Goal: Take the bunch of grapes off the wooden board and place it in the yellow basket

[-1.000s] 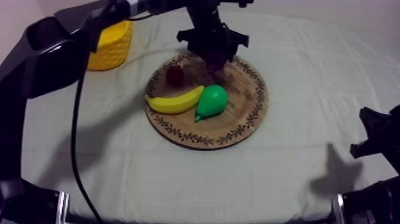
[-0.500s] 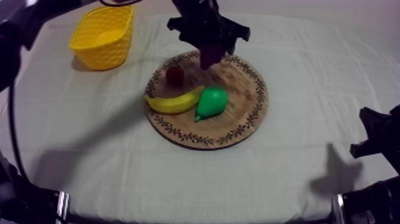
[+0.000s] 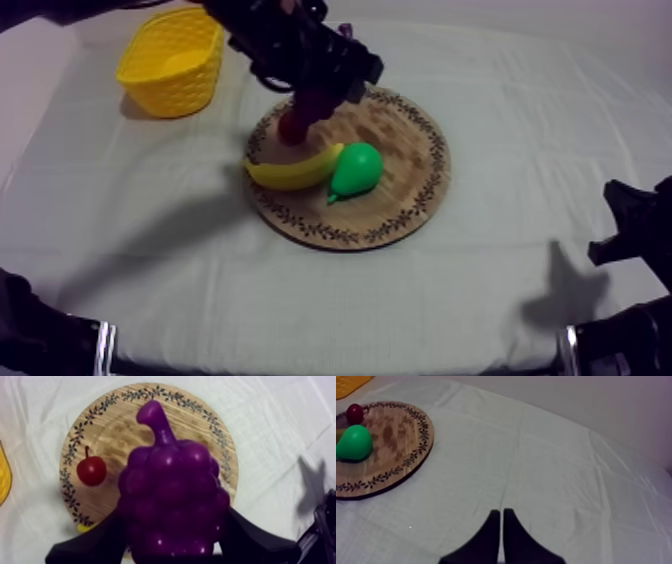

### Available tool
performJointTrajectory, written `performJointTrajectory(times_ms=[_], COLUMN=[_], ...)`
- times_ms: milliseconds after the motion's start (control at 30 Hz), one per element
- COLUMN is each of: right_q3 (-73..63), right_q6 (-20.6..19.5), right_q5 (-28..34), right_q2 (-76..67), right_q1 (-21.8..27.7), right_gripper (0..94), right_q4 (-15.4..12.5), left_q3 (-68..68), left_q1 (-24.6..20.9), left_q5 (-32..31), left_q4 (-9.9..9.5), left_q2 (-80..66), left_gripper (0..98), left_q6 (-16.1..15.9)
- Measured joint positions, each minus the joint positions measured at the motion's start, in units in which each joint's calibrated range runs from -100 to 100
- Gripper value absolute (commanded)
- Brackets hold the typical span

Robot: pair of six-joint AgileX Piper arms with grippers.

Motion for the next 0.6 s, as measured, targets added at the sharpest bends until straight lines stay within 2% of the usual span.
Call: performJointTrajectory(times_ms=[300, 600], right_q3=[0.0, 0.0], right_q6=[0.0, 0.0], right_q5=[0.0, 0.0], right_q2=[0.0, 0.0], right_q1=[0.0, 0.0], right_gripper=[0.5, 0.5], right_q4=[0.0, 0.0], left_q3=[11.8, 20.3], left_q1=[-1.8, -10.1], left_q5=[-2.8, -3.0], left_q4=[-0.18, 0.16], left_q2=[-11.2, -18.0], left_gripper=[65.1, 64.6], left_q6=[0.4, -0.8])
